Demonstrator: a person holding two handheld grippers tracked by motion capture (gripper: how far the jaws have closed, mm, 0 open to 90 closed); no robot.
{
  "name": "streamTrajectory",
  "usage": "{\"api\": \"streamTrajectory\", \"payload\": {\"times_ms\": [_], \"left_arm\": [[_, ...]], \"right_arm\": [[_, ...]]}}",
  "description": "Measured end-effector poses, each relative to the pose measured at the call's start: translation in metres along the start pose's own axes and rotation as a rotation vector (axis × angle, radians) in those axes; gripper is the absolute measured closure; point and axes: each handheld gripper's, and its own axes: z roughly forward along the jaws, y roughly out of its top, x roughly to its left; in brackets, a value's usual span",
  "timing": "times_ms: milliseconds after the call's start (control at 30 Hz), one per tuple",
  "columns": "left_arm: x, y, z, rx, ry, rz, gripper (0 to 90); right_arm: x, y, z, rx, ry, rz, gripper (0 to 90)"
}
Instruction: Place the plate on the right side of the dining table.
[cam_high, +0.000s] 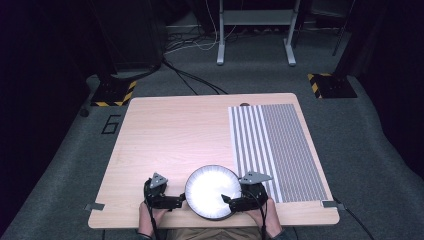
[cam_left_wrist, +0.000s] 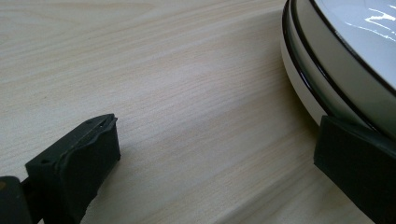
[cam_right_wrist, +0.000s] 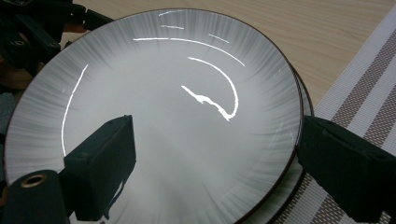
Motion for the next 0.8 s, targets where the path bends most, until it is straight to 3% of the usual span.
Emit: {"api": "streamTrajectory", "payload": {"times_ms": [133,167,367,800], "left_arm": [[0.001,0.0,0.0,0.0,-0.013,-0.007,0.0],[0.001,0.0,0.0,0.0,-0.012,-0.007,0.1],[0.002,0.0,-0.001,-0.002,-0.016,-0.01,0.0],[0.014,-0.006,-0.017,-0.042,-0.024,-0.087,0.0]], "right_arm": [[0.005,0.0,0.006,0.014,0.008,-0.015,12.9],[0.007,-0.001,0.01,0.031,-0.014,-0.024,12.8],[0.004,-0.002,0.012,0.025,-0.009,-0.006,13.7],[0.005,0.0,0.023,0.031,-0.035,-0.003,14.9]]}}
